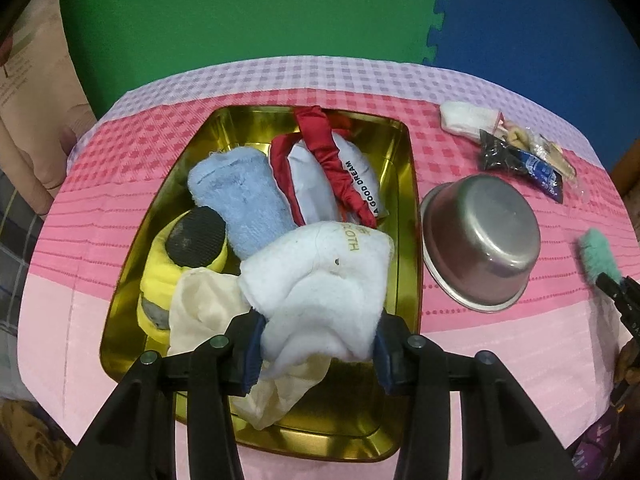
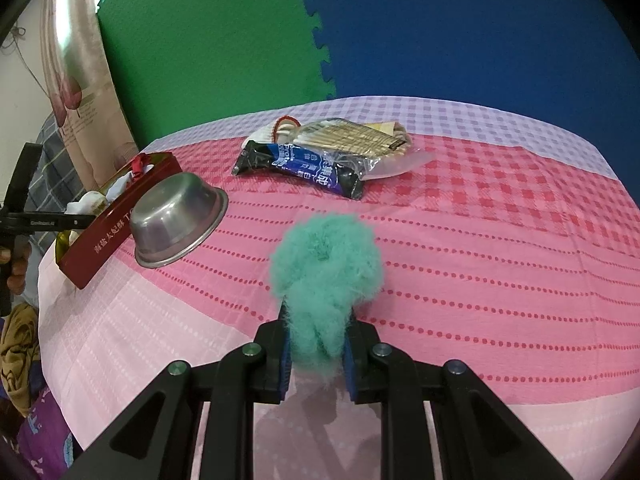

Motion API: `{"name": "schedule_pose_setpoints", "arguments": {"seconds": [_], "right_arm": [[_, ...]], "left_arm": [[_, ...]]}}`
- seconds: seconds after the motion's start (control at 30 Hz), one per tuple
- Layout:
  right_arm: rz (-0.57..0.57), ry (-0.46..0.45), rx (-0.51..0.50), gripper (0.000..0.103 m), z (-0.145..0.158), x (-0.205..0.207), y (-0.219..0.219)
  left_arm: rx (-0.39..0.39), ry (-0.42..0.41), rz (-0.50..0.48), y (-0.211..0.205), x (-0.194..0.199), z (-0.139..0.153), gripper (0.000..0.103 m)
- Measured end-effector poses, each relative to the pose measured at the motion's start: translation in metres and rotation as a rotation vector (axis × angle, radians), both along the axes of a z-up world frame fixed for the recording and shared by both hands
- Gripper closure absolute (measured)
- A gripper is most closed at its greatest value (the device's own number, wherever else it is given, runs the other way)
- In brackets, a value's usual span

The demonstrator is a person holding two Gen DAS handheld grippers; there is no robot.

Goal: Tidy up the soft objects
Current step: 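Carry the white sock into the red tin and open the left gripper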

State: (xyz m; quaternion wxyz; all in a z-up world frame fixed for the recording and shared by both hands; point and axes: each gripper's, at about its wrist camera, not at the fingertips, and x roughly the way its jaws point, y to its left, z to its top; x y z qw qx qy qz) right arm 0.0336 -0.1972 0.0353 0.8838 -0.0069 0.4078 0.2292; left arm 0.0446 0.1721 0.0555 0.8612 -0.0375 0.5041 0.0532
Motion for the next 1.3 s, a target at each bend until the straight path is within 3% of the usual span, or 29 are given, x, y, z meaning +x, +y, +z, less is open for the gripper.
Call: {"name": "schedule_pose_setpoints", "arguments": {"seconds": [0.53,0.8,1.07,1.3], "right_arm": [[0.003,0.008,-0.006,0.083,-0.001,0.001,0.001],[0.003,0.009,-0.007,0.083,-0.001,0.002,0.001],[0.009,0.012,-0.012,0.082,-0.003,0.002,0.001],[0.013,0.014,-0.016,0.082,-0.004,0.002,0.001]], "left_arm": [[0.012,0.031,-0.003,-0.001,0.007,-0.014,0.054],[0.025,0.039,0.020,0.003,0.007,-0.014,0.042],[0.092,0.049,0.024,-0.001,0.006,-0.013,0.038],[0.184,0.028,0.020,-0.009,0.000,-0.005,0.027]]}}
